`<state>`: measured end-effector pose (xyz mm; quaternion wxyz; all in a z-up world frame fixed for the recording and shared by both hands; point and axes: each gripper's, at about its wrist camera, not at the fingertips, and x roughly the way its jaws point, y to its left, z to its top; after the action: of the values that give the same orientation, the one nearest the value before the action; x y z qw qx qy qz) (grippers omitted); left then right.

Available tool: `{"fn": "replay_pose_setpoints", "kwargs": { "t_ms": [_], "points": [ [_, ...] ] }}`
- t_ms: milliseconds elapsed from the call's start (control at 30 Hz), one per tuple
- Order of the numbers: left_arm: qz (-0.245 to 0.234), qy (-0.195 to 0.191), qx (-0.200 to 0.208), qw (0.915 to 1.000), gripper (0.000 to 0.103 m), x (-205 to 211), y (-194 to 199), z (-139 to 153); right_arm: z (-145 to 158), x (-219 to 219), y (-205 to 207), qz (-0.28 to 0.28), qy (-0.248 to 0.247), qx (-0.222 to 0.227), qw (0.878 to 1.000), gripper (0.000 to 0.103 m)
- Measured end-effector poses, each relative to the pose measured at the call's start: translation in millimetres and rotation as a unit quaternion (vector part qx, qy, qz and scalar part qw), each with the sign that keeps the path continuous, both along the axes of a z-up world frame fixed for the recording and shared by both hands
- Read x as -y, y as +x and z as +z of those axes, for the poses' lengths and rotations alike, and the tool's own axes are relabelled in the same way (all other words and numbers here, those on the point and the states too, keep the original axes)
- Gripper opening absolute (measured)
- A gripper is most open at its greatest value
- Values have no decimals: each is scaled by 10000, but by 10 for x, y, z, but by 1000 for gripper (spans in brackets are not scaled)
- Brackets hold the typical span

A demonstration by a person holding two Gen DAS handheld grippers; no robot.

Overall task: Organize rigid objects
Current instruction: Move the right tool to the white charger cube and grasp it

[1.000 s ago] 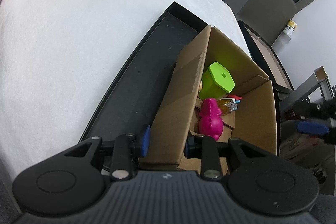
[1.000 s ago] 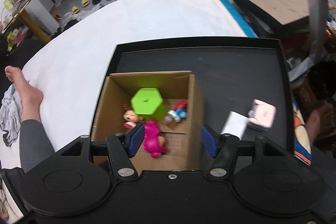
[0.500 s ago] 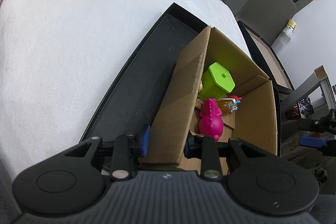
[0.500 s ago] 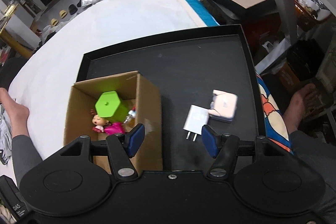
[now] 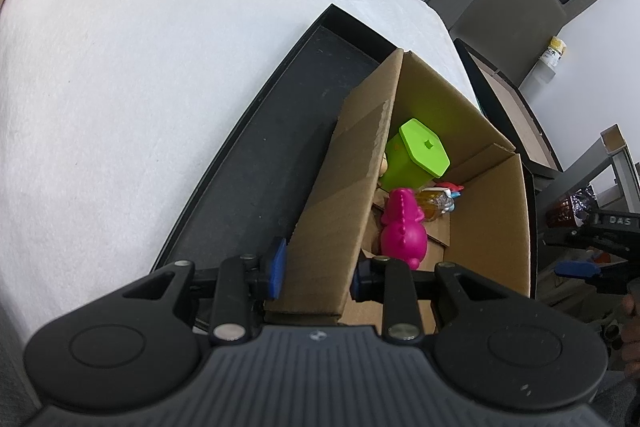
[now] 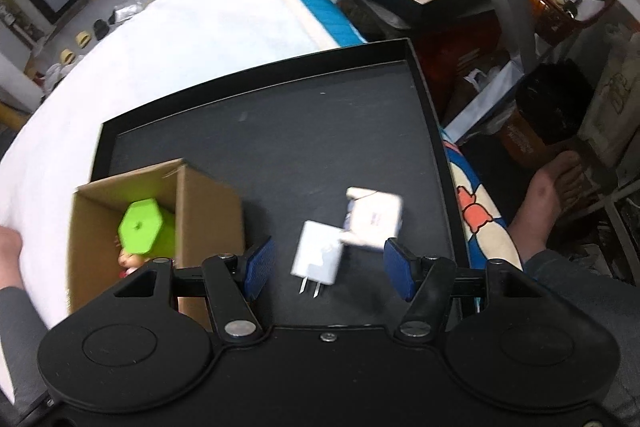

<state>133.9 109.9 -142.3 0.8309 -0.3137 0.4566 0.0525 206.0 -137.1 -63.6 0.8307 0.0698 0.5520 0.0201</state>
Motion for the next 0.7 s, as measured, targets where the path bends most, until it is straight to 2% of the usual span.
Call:
{"fn": "replay_pose_setpoints", "kwargs": {
  "t_ms": [300, 633, 700],
  "points": [
    [6, -2, -2, 10000, 28, 4, -3, 3, -209, 141, 203, -264, 62, -212, 9994, 59],
    [13, -16, -9, 10000, 28, -3, 1, -2, -489, 156, 379, -401, -206, -413, 9981, 59],
    [13, -23, -14, 10000, 28, -6, 3, -3, -550, 163, 404, -414, -300, -461, 9976, 55]
  ]
}}
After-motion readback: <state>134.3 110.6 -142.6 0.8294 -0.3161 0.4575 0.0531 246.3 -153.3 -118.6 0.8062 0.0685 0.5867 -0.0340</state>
